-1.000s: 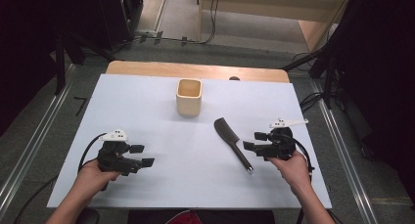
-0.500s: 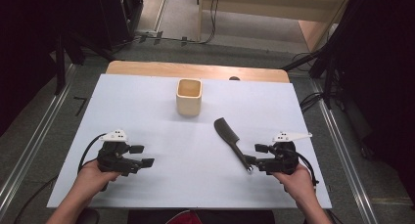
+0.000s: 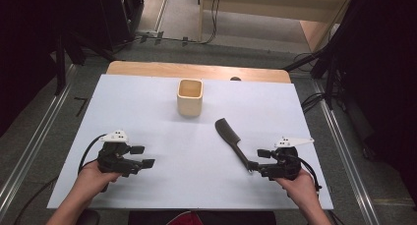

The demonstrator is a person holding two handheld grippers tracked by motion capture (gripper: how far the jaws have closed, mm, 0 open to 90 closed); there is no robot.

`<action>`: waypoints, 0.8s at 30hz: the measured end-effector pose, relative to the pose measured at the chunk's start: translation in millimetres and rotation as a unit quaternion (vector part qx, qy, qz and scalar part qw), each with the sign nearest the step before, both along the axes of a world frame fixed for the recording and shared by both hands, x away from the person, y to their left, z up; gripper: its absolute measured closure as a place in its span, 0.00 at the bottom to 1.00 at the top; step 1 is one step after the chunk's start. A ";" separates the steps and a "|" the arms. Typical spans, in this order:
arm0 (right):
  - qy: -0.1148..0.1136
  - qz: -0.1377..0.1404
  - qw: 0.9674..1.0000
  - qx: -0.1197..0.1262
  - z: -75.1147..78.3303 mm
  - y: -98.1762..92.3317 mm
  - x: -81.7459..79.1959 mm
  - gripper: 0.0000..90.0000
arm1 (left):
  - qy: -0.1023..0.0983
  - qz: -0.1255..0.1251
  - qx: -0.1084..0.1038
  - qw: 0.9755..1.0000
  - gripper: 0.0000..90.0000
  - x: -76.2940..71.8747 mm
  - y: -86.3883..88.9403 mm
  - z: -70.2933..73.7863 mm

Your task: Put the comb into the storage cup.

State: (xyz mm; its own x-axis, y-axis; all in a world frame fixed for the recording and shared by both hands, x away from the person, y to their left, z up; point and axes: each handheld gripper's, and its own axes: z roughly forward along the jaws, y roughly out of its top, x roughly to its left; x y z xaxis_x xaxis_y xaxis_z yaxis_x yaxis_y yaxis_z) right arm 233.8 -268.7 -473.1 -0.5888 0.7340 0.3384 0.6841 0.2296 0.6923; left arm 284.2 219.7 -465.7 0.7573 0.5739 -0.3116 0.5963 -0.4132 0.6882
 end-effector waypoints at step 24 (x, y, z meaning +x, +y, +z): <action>-0.006 -0.047 0.999 -0.023 11.9 20.3 3.0 0.27 | -0.001 0.001 0.000 1.000 0.32 -0.2 -0.2 0.8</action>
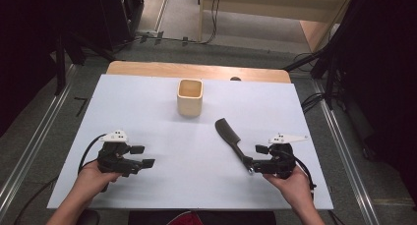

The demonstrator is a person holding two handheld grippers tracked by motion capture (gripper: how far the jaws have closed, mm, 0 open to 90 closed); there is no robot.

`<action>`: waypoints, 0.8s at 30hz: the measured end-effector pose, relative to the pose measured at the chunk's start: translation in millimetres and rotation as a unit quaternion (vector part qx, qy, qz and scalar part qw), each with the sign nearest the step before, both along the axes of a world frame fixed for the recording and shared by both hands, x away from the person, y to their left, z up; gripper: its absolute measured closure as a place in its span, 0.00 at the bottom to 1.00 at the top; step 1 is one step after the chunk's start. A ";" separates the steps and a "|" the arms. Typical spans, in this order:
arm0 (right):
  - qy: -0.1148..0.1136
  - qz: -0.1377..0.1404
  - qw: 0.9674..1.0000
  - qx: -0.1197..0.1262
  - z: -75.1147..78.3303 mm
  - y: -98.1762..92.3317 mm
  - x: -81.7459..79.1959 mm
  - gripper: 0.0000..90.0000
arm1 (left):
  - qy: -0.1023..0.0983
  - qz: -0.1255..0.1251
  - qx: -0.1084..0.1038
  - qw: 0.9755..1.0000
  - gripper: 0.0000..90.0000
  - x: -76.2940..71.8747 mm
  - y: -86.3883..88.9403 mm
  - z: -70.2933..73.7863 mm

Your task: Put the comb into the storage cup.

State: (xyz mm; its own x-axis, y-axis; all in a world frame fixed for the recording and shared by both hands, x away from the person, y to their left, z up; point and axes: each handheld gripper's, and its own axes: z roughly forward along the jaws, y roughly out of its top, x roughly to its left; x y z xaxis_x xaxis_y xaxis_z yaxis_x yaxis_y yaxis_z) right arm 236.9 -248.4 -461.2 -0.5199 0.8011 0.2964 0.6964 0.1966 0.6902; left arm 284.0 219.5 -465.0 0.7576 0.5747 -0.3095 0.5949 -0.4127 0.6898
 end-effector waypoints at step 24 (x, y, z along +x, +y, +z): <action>0.006 -0.032 0.999 -0.027 -5.6 10.9 15.0 0.27 | 0.002 0.001 0.000 1.000 0.32 0.5 -0.2 0.3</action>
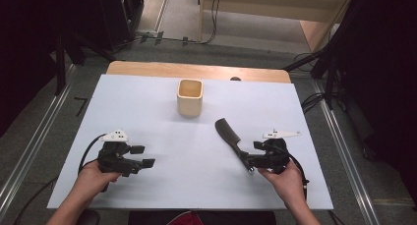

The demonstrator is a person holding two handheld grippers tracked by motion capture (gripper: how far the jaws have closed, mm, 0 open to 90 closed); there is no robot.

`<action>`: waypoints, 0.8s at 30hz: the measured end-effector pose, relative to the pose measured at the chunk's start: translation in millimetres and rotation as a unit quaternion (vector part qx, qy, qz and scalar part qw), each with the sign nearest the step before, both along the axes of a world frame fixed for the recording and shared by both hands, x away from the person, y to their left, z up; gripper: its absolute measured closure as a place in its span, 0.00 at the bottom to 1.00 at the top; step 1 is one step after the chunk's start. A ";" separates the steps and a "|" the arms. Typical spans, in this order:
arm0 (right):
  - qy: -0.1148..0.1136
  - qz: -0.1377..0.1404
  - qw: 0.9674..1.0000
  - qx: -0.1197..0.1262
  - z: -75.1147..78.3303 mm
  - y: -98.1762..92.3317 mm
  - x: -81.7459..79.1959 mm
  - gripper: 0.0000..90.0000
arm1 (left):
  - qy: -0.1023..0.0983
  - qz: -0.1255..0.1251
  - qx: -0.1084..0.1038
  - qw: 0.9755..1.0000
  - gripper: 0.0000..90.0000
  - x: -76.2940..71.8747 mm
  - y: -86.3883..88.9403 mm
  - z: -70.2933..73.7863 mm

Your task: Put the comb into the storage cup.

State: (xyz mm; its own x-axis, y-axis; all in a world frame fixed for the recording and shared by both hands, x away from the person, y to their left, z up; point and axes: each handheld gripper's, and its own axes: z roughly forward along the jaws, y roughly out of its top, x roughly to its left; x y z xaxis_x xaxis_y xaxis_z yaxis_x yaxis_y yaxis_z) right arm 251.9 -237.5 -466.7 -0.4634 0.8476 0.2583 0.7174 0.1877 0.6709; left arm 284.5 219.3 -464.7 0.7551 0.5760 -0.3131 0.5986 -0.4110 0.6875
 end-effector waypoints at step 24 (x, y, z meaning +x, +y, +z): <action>0.025 -0.001 0.999 -0.034 -21.8 5.1 0.6 0.32 | 0.002 0.000 -0.003 1.000 0.32 0.6 0.0 0.4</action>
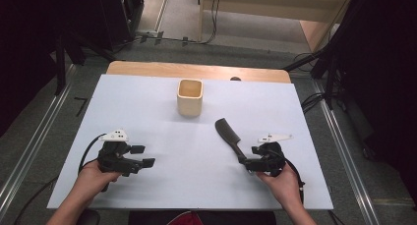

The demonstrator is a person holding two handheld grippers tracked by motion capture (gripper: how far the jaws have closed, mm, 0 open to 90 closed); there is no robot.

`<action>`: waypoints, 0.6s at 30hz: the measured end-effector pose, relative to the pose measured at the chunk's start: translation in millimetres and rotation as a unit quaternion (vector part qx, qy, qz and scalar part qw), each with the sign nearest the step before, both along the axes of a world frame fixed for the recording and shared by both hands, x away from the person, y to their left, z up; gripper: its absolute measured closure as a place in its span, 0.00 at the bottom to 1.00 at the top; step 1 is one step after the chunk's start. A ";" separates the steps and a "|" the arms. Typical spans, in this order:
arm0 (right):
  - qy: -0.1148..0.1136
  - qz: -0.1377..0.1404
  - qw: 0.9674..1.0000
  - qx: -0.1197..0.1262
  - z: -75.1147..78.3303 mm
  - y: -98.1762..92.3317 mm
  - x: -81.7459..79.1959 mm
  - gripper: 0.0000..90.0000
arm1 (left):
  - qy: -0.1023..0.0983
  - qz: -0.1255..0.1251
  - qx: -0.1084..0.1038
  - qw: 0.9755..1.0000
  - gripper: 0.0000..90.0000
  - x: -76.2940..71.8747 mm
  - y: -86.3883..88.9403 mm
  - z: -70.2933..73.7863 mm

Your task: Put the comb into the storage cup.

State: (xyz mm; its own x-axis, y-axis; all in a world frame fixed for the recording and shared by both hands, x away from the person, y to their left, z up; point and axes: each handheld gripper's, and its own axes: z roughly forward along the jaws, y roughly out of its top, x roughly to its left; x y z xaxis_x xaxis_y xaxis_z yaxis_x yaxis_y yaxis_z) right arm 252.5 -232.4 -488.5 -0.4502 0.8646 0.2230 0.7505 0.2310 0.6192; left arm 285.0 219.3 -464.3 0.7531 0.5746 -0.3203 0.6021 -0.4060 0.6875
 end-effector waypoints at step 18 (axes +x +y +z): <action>0.001 -0.002 1.000 -0.028 -19.7 6.0 -6.9 0.49 | 0.000 0.001 -0.004 1.000 0.32 0.5 0.0 0.1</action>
State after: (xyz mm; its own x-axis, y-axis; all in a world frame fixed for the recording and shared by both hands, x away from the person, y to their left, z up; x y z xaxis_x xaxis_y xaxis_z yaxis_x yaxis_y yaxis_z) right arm 245.6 -226.4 -508.3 -0.4457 0.8779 0.1750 0.7533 0.2622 0.6031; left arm 285.5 219.3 -464.2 0.7516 0.5736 -0.3256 0.6033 -0.3985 0.6908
